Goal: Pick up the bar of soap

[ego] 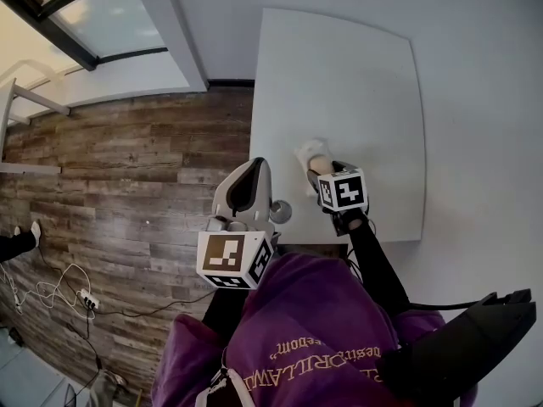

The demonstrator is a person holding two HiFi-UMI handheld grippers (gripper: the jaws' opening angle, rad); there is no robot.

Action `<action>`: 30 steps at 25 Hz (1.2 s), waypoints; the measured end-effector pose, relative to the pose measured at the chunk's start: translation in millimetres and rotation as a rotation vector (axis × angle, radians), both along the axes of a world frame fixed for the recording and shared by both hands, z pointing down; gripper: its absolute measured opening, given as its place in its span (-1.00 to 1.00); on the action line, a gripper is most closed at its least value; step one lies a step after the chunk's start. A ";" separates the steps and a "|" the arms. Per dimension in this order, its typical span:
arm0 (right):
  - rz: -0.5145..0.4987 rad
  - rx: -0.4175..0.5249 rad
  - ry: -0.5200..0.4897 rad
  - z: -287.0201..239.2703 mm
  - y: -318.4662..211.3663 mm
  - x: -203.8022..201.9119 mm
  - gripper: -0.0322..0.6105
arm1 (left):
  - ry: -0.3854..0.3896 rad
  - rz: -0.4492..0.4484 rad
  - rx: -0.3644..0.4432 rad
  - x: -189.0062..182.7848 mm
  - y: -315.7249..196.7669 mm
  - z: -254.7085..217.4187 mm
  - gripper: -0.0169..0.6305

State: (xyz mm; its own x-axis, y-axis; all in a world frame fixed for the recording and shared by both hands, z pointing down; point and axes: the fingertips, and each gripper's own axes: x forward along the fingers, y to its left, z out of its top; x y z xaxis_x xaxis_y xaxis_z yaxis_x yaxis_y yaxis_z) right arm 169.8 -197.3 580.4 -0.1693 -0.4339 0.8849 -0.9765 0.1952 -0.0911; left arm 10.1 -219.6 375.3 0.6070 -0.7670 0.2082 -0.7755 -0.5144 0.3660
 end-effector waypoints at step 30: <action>-0.272 -0.210 -0.037 8.7 9.8 -24.0 -0.03 | 0.021 -0.006 -0.028 2.1 -24.6 14.2 -0.93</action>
